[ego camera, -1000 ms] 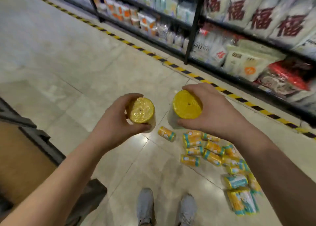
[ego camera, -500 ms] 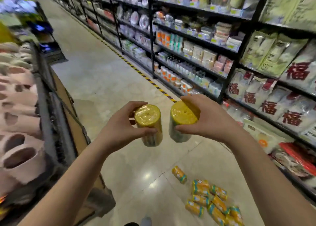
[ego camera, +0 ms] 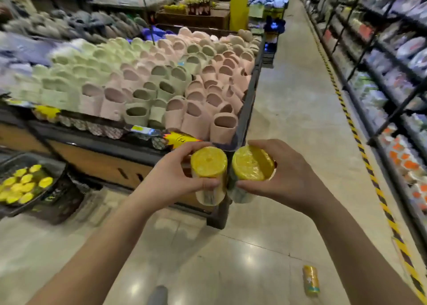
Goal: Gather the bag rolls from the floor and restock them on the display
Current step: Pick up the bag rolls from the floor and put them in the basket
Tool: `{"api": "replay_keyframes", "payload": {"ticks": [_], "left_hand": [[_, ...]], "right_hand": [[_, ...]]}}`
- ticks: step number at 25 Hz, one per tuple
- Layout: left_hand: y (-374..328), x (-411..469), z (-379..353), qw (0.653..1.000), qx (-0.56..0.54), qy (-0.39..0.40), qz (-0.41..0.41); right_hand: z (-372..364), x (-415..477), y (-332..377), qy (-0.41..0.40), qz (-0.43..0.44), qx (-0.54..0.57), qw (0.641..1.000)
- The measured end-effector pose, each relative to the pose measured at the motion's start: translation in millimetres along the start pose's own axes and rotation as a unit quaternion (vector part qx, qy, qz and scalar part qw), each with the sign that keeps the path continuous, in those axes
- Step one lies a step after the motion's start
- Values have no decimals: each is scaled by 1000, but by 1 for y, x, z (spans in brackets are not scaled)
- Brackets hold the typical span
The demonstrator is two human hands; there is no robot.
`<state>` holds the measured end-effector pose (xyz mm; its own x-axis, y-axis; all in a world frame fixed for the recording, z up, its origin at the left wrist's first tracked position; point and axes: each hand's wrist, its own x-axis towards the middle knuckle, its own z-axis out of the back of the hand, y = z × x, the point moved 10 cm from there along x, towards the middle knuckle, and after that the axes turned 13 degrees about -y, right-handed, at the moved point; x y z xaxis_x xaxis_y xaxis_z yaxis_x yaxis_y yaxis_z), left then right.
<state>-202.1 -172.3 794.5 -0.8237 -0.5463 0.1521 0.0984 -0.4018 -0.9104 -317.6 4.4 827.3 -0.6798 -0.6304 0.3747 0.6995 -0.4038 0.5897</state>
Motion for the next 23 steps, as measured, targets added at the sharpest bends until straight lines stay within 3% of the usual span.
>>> {"api": "replay_keyframes", "payload": {"ticks": [6, 13, 18, 23], "left_hand": [[79, -71, 236, 982, 27, -180, 47], [179, -150, 467, 951, 66, -280, 116], [236, -170, 564, 925, 77, -337, 156], [304, -131, 637, 904, 73, -377, 190]], "right_hand": [[-175, 39, 193, 98, 135, 49, 985], [-365, 56, 380, 176, 185, 110, 961], [-463, 82, 458, 219, 204, 119, 947], [-569, 145, 507, 247, 241, 116, 931]]}}
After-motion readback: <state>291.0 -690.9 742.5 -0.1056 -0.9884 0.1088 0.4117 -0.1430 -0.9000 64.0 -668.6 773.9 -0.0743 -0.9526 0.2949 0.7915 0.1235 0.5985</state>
